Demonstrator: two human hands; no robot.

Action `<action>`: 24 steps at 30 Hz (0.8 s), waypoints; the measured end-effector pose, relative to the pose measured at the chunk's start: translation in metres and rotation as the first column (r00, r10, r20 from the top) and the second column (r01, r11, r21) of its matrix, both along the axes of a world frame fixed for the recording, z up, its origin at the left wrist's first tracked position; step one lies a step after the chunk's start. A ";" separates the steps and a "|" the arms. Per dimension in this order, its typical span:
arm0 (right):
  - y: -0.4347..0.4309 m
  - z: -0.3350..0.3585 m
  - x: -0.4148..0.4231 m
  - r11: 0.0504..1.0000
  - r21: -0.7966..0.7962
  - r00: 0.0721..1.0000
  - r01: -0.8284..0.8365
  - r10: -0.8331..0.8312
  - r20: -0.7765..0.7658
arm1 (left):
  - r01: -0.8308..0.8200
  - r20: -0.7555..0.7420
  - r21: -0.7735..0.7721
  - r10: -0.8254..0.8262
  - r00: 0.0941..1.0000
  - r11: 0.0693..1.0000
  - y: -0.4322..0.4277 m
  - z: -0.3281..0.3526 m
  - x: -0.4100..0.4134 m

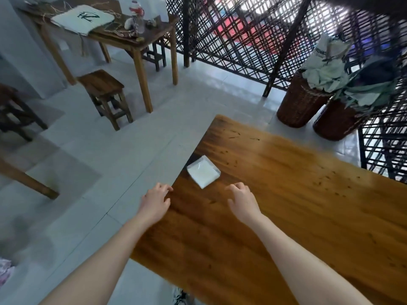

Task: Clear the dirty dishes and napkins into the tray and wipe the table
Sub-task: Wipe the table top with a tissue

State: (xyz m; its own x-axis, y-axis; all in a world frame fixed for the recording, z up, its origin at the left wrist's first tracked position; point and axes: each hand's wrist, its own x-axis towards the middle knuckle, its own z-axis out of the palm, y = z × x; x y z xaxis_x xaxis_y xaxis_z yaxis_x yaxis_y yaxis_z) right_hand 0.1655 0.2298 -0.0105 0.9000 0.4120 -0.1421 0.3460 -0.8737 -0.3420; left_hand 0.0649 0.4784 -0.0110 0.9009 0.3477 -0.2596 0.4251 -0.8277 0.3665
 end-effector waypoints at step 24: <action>0.105 -0.066 0.102 0.993 -0.114 1.000 -0.002 -0.001 -0.027 | 0.015 0.068 -0.240 0.001 0.998 0.971 0.025 -0.071 0.041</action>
State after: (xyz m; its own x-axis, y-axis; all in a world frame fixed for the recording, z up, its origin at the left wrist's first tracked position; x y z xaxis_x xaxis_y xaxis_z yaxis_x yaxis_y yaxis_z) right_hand 0.2678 0.3350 -0.0764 0.8952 0.3919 -0.2124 0.3381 -0.9075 -0.2492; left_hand 0.1059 0.5035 -0.0820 0.9212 0.2761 -0.2740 0.3874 -0.7146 0.5824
